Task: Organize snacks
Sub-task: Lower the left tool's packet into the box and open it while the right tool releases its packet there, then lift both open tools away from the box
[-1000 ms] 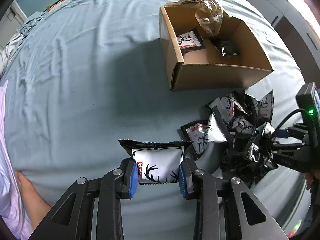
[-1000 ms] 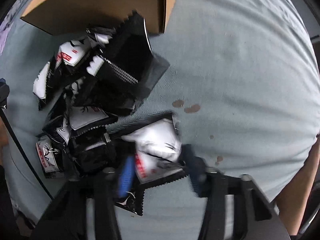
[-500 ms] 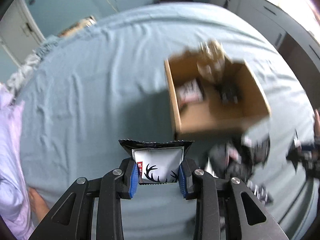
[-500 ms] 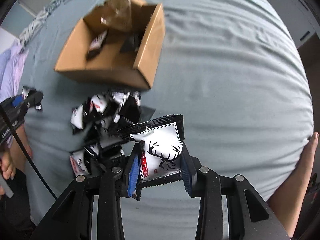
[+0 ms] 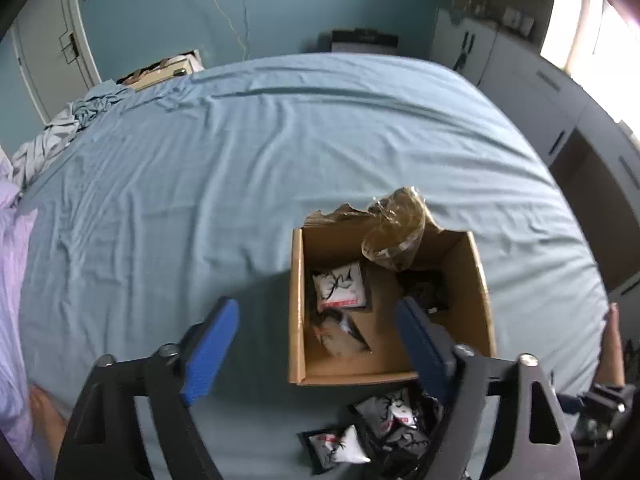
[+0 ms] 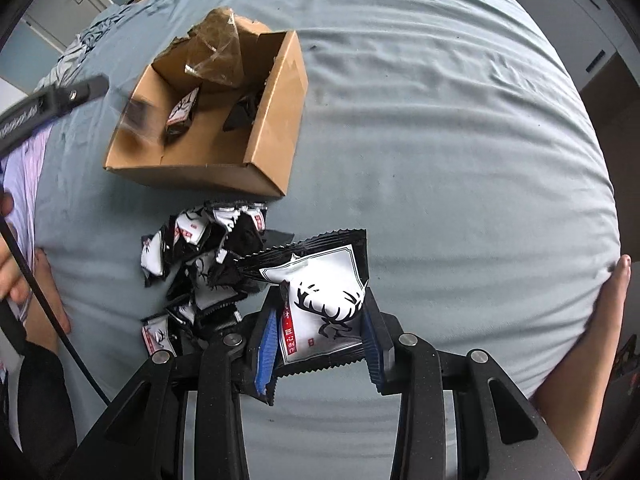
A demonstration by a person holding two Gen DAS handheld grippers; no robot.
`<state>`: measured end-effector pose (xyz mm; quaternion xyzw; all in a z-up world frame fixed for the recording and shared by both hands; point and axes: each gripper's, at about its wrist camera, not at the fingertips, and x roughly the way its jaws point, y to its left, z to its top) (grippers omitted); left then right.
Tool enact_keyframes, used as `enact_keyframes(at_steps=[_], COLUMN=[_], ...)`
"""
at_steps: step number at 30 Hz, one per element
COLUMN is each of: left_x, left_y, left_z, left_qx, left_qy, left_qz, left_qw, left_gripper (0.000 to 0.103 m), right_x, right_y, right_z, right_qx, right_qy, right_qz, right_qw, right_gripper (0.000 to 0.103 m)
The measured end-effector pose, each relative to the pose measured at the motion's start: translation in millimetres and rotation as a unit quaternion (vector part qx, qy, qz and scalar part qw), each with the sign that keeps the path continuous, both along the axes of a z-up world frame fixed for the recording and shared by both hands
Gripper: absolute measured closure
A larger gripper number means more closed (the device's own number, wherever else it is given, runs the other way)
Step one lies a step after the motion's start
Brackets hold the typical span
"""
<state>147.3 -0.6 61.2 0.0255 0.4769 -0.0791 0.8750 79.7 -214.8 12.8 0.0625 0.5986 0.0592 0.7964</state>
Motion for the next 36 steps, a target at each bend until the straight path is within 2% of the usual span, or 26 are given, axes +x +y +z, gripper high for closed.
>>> enact_keyframes(at_steps=[2, 6, 8, 13, 15, 17, 18, 19, 20, 25, 31, 36], left_x=[-7, -25, -34, -61, -80, -96, -103, -111, -119, -149, -161, -165], left_y=[8, 31, 46, 74, 79, 79, 78, 77, 74, 71, 71, 59], left_z=[1, -10, -21, -43, -45, -46, -47, -47, -48, -52, -72, -76], left_qx=[0.009, 0.052, 0.071, 0.088, 0.091, 0.091, 0.089, 0.087, 0.084, 0.076, 0.110, 0.121], left_qy=[-0.002, 0.014, 0.035, 0.080, 0.088, 0.098, 0.104, 0.109, 0.116, 0.135, 0.155, 0.155], left_qz=[-0.008, -0.011, -0.008, -0.019, -0.035, -0.052, -0.061, -0.071, -0.085, -0.130, -0.139, -0.148], left_qw=[0.9999, 0.9985, 0.9969, 0.9927, 0.9913, 0.9896, 0.9887, 0.9876, 0.9861, 0.9793, 0.9719, 0.9693], left_gripper=[0.017, 0.006, 0.006, 0.006, 0.006, 0.006, 0.006, 0.006, 0.006, 0.006, 0.006, 0.006], right_x=[2, 7, 6, 8, 7, 5, 5, 4, 3, -14, -30, -39], right_y=[1, 8, 14, 41, 43, 43, 43, 42, 40, 24, 5, -2], right_z=[4, 27, 42, 88, 106, 121, 124, 125, 126, 116, 85, 73], right_qx=[0.003, 0.001, 0.007, 0.013, 0.040, 0.068, 0.071, 0.078, 0.083, 0.047, -0.026, -0.029], right_qy=[-0.007, -0.038, -0.051, -0.103, -0.139, -0.177, -0.181, -0.179, -0.177, -0.147, -0.055, 0.014], right_qz=[-0.005, -0.010, -0.013, -0.014, -0.040, -0.072, -0.081, -0.083, -0.085, -0.093, -0.078, -0.060], right_qw=[1.000, 0.999, 0.999, 0.995, 0.989, 0.979, 0.978, 0.977, 0.977, 0.984, 0.995, 0.998], right_gripper=[0.068, 0.068, 0.068, 0.068, 0.067, 0.061, 0.044, 0.024, 0.021, 0.021, 0.021, 0.021])
